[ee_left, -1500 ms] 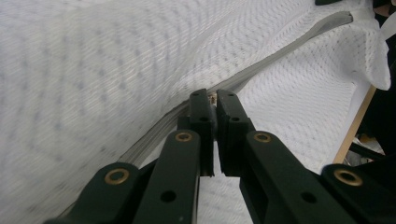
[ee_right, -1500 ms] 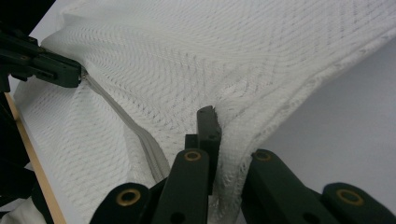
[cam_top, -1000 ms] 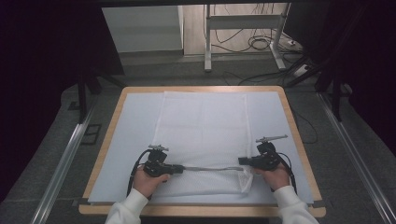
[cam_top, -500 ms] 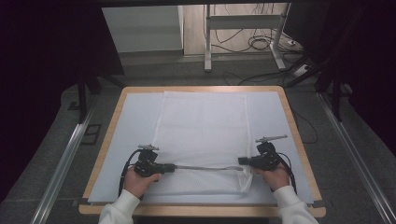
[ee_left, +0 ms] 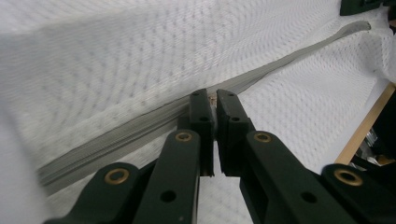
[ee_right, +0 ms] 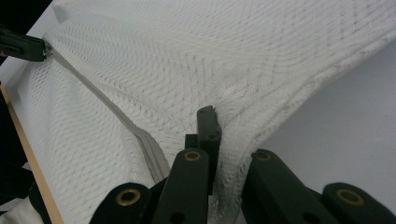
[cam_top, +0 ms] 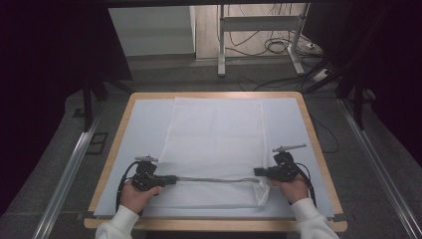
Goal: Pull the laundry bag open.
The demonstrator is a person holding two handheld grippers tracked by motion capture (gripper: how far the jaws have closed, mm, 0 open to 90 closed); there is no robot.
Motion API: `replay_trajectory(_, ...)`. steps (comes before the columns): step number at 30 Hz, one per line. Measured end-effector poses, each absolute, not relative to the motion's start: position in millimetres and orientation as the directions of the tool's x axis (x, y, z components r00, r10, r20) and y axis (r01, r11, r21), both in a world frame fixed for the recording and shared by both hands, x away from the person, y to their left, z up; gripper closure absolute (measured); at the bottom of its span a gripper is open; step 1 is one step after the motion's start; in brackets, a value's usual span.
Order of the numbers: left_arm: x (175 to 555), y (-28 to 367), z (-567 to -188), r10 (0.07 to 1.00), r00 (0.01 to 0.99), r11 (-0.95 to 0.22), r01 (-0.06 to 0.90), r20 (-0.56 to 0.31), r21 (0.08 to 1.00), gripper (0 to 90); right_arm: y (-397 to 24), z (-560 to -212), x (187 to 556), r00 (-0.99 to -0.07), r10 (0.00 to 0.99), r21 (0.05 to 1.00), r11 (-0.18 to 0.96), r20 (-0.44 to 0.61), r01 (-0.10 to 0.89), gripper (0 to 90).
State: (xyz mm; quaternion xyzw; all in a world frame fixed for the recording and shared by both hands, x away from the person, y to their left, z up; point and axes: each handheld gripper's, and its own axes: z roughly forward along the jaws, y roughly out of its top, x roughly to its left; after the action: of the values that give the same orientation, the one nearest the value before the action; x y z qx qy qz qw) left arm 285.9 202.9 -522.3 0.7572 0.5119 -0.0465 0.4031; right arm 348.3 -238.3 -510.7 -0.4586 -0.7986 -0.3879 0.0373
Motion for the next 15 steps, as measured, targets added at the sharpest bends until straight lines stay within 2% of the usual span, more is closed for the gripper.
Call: replay_trajectory(15,283.7,217.1,-523.1,0.744,0.455,-0.133,0.819,-0.489,0.558,87.1,-238.8,-510.4,348.5,-0.575,0.705,0.587,0.275,0.416,0.761,88.5)
